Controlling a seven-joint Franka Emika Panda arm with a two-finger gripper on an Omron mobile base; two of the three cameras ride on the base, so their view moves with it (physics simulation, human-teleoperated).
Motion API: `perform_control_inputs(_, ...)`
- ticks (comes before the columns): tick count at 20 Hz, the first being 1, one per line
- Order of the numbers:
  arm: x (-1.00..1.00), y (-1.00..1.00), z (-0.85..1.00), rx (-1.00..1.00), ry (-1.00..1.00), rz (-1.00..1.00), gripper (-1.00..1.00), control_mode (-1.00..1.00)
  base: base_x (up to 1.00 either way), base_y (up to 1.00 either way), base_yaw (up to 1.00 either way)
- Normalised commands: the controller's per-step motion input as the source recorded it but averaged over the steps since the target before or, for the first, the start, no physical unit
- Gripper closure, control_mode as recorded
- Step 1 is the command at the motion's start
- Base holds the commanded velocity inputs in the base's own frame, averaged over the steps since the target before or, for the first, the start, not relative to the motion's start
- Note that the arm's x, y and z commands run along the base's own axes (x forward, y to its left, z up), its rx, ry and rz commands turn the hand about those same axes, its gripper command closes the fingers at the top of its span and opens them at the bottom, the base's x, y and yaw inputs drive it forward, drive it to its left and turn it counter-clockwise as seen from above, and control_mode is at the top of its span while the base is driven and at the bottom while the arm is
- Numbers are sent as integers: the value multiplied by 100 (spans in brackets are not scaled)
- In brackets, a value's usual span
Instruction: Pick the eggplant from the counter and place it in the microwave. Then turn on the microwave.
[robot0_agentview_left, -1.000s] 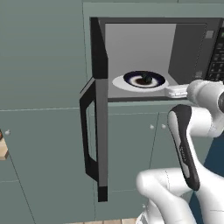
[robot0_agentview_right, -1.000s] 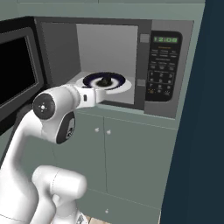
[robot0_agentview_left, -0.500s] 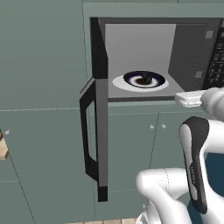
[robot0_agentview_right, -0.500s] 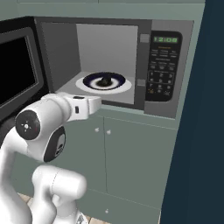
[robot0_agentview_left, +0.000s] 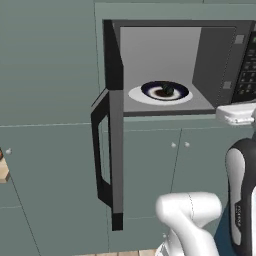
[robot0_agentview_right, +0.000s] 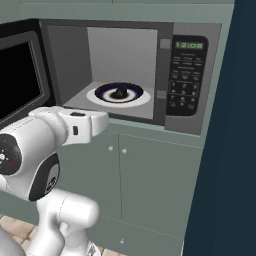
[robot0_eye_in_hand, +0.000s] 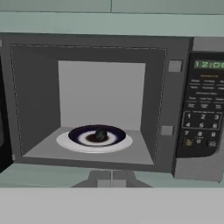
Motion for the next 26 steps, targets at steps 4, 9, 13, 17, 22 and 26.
perform_control_inputs(4, -44, 28, 0, 0, -10, -1, 100, -100, 0, 0, 0)
perform_control_inputs(9, -49, 32, 0, -1, -11, -2, 100, -100, 0, 0, 0)
perform_control_inputs(13, -50, 28, 0, -1, -11, -2, 100, -100, 0, 0, 0)
perform_control_inputs(17, -47, 30, 0, -1, -9, -2, 100, -100, 0, 0, 0)
perform_control_inputs(22, -44, 29, 0, -2, -8, -2, 100, -100, 0, 0, 0)
perform_control_inputs(26, -42, 24, 0, -2, -8, -3, 100, -100, 0, 0, 0)
